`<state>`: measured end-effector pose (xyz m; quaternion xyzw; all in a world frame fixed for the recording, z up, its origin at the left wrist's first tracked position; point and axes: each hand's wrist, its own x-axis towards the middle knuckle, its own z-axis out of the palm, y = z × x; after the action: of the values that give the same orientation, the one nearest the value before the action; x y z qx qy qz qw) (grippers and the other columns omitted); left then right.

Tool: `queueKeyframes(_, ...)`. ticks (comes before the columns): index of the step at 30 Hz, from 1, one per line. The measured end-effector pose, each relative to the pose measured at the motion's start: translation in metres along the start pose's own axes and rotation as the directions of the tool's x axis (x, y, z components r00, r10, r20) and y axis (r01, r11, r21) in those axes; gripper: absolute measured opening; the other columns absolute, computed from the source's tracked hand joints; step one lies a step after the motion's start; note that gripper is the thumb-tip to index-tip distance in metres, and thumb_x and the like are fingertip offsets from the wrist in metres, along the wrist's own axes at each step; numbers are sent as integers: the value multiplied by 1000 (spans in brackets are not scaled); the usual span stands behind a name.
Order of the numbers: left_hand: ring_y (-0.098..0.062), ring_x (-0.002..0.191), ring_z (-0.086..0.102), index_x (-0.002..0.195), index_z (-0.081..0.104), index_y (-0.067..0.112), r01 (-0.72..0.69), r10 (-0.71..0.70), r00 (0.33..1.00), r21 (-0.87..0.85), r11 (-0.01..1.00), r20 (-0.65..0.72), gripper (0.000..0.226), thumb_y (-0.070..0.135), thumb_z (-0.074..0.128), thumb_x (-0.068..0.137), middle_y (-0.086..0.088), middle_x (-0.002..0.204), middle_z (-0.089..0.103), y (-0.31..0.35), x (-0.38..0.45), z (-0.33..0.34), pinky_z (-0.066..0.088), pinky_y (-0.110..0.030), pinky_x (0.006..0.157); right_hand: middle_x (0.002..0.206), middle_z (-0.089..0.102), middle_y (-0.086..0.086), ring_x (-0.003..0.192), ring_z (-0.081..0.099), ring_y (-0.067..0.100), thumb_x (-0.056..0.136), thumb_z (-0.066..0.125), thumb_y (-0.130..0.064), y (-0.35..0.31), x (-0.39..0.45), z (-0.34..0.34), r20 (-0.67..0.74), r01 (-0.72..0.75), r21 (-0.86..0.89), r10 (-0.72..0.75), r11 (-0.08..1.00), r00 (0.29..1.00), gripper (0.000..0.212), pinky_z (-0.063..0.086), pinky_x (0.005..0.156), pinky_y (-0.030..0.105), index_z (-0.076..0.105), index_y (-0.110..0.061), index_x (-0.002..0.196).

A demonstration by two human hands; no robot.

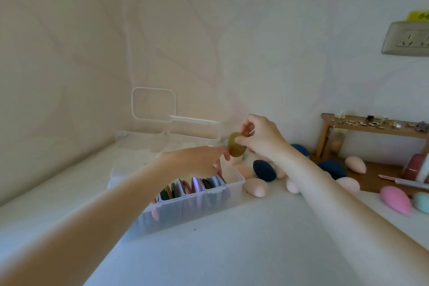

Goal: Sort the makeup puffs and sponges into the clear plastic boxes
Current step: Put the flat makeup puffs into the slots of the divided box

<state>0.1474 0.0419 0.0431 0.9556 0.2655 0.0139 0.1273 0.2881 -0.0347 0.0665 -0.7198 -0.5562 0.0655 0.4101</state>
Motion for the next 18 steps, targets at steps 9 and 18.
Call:
queueKeyframes(9,-30,103,61,124,45,7,22,-23,999,-15,1000,-46,34,7,47,90,-15,115,63,7,-8,3,46,-20,70,70,45,-7,64,43,13,82,61,-8,-1,-45,32,-51,180,-98,-185,979,981,18,38,60,28,45,-16,78)
queueKeyframes(18,-25,107,57,123,45,13,2,-2,1000,45,999,1,32,10,45,91,-9,119,62,10,-17,-1,44,-28,88,67,52,-7,67,50,12,84,66,-14,11,-53,52,0,206,-177,-209,962,978,4,35,54,19,67,-10,85)
